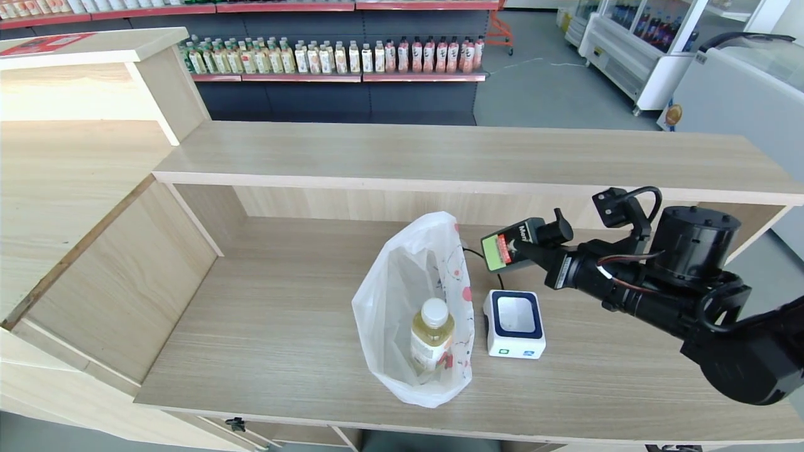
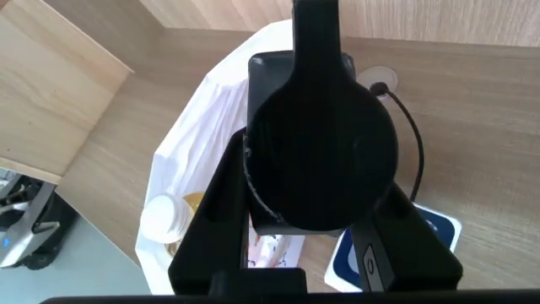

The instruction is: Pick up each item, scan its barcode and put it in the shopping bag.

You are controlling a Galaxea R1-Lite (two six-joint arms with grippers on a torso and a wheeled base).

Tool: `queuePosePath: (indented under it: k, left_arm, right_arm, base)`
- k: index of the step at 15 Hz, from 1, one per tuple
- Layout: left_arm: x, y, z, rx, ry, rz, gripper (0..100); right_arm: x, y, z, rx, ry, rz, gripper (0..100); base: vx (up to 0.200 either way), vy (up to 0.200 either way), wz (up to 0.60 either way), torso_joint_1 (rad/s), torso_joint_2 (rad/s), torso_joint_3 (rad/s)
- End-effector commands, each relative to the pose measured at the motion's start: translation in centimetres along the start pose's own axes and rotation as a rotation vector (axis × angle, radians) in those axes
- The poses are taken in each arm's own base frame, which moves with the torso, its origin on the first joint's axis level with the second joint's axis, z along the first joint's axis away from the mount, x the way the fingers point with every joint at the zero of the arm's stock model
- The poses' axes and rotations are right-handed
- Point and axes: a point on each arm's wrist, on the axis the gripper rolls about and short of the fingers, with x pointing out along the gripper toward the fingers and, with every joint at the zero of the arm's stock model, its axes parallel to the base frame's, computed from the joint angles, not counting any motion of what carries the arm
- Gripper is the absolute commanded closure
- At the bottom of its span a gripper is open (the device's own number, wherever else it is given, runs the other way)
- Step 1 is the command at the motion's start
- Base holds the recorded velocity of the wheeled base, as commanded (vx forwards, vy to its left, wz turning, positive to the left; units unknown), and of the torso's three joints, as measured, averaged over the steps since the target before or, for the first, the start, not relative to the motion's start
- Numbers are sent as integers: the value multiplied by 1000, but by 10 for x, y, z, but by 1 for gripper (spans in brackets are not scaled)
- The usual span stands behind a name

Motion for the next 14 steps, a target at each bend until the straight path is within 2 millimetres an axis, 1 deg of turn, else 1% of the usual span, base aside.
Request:
queuePosePath:
  k: [1, 4, 6, 8, 10, 13, 14]
  left_arm:
    - [0, 0, 0, 0, 0, -1, 0]
    - [0, 0, 0, 0, 0, -1, 0]
    - [0, 0, 0, 0, 0, -1, 0]
    - [0, 0, 0, 0, 0, -1, 0]
    - [0, 0, 0, 0, 0, -1, 0]
    - [0, 0, 0, 0, 0, -1, 0]
    - [0, 0, 0, 0, 0, -1, 0]
  right_arm:
    - [16, 1, -4, -1, 6, 15, 100]
    - [27, 1, -6, 0, 15, 23, 100]
    - [41, 9, -11, -4, 18, 56, 100]
    - [60, 9, -18, -24, 23, 70, 100]
    - [73, 6, -31, -36, 52, 80, 100]
    - [85, 4, -57, -66, 119, 143, 100]
    - [91, 6, -62, -66, 124, 151, 100]
  base:
    - [0, 0, 0, 0, 0, 0]
    - [0, 0, 0, 0, 0, 0]
    - [0, 0, 0, 0, 0, 0]
    - [0, 0, 0, 0, 0, 0]
    - [0, 0, 0, 0, 0, 0]
    - [0, 0, 0, 0, 0, 0]
    - [0, 0, 0, 0, 0, 0]
